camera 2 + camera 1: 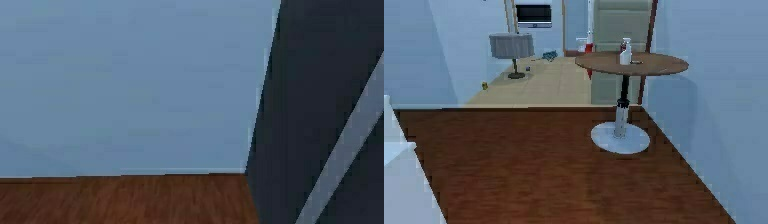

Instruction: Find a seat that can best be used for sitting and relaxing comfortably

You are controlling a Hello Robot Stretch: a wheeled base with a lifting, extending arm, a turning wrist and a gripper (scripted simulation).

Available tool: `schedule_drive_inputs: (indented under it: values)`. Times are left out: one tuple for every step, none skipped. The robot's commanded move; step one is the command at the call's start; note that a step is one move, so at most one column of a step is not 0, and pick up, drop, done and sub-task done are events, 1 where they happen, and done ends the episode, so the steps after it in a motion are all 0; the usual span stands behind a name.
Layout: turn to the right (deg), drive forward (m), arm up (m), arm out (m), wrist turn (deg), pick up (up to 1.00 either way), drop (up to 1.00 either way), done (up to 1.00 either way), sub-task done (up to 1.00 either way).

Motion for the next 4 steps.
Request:
schedule_drive_inputs:
  values:
    - [0.0,1.0,0.0,0.0,0.0,0.0,0.0,0.0,0.0]
    - [-3.0,0.0,0.0,0.0,0.0,0.0,0.0,0.0,0.0]
    - [0.0,0.2,0.0,0.0,0.0,0.0,0.0,0.0,0.0]
    - [-42.0,0.0,0.0,0.0,0.0,0.0,0.0,0.0,0.0]
